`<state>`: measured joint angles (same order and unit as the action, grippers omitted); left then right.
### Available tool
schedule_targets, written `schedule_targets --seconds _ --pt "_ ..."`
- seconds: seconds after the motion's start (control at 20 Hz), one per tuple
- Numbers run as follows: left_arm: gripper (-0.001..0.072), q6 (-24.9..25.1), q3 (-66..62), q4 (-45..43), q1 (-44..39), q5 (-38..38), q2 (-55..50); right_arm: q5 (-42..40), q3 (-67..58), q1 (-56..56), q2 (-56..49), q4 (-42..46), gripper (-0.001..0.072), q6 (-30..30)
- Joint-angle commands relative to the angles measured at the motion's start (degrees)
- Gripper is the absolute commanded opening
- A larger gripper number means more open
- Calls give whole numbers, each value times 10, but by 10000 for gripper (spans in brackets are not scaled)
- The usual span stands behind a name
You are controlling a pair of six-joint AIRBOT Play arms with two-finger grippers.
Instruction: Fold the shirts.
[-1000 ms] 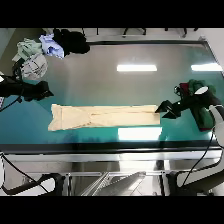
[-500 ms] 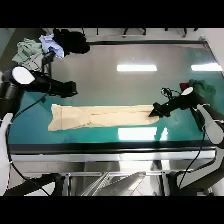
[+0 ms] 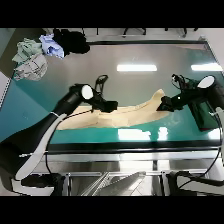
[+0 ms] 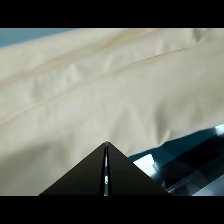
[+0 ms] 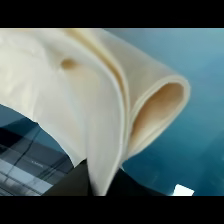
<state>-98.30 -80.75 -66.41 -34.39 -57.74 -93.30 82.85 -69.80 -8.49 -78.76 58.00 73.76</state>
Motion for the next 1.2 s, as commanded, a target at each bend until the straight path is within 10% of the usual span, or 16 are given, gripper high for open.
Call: schedule_targets --seconds 0.0,0.65,1.15 --pt "8 -36 -1 0 -54 46 -49 38 0 0 64 56 20 29" --pt "9 -104 -42 50 -82 128 -133 52 -1 1 82 -11 20 30" --pt "9 -117 -203 47 -85 26 -220 37 -18 0 148 -75 20 26"
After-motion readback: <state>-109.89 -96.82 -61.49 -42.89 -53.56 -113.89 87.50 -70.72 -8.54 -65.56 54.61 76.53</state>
